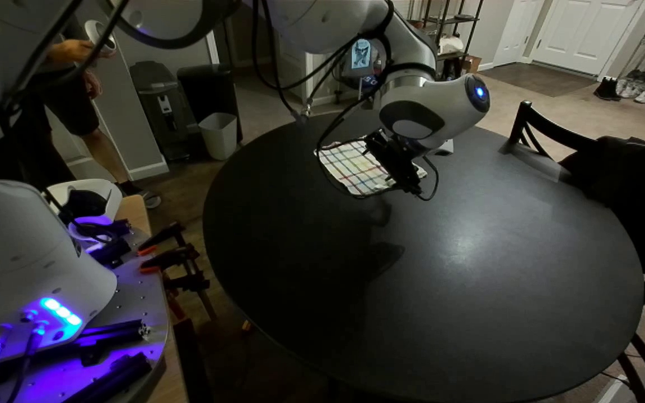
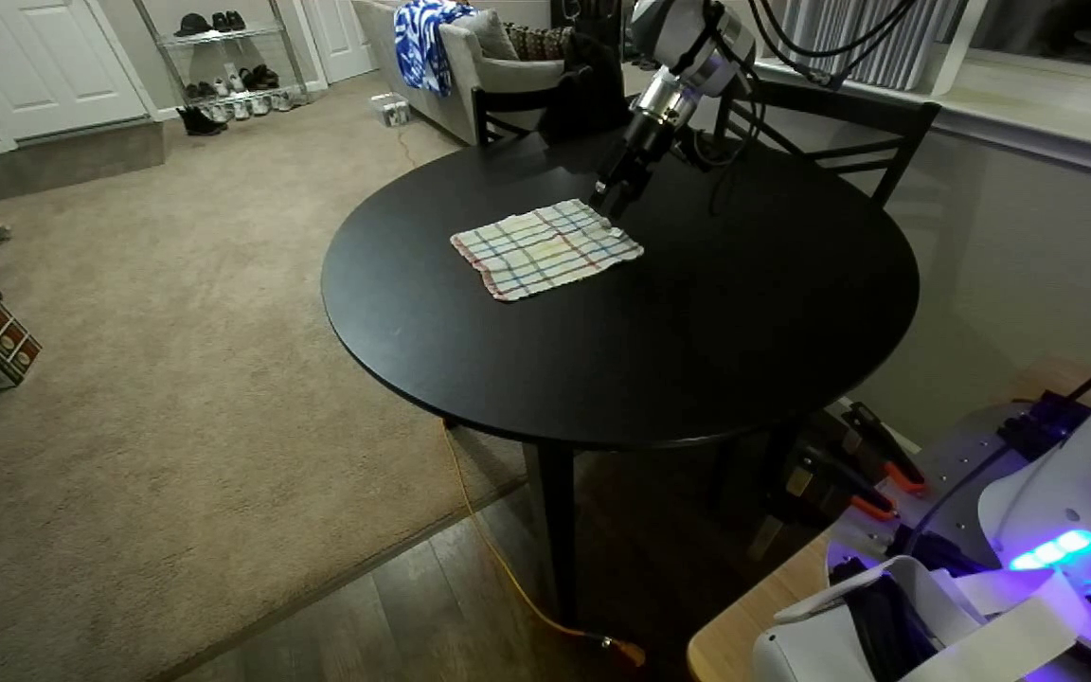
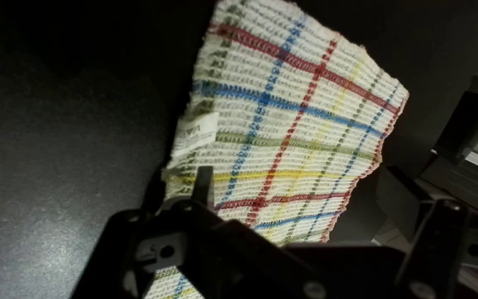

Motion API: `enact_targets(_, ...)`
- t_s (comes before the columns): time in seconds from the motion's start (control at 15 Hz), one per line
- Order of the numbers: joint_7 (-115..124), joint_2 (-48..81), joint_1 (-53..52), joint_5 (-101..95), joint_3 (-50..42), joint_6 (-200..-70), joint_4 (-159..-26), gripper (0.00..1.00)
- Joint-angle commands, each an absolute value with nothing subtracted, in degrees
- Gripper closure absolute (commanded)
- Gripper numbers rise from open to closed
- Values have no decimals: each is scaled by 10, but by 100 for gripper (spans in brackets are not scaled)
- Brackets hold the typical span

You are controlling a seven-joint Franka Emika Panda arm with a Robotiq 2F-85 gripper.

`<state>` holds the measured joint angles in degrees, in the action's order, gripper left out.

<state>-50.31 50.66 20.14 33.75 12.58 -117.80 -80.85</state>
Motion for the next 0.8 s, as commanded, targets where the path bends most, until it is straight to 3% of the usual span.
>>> enact_targets(0.0, -513, 522, 202, 343, 120, -1164, -785, 0)
enact_targets(0.73, -523, 577, 228, 347, 121, -1128, -731, 0)
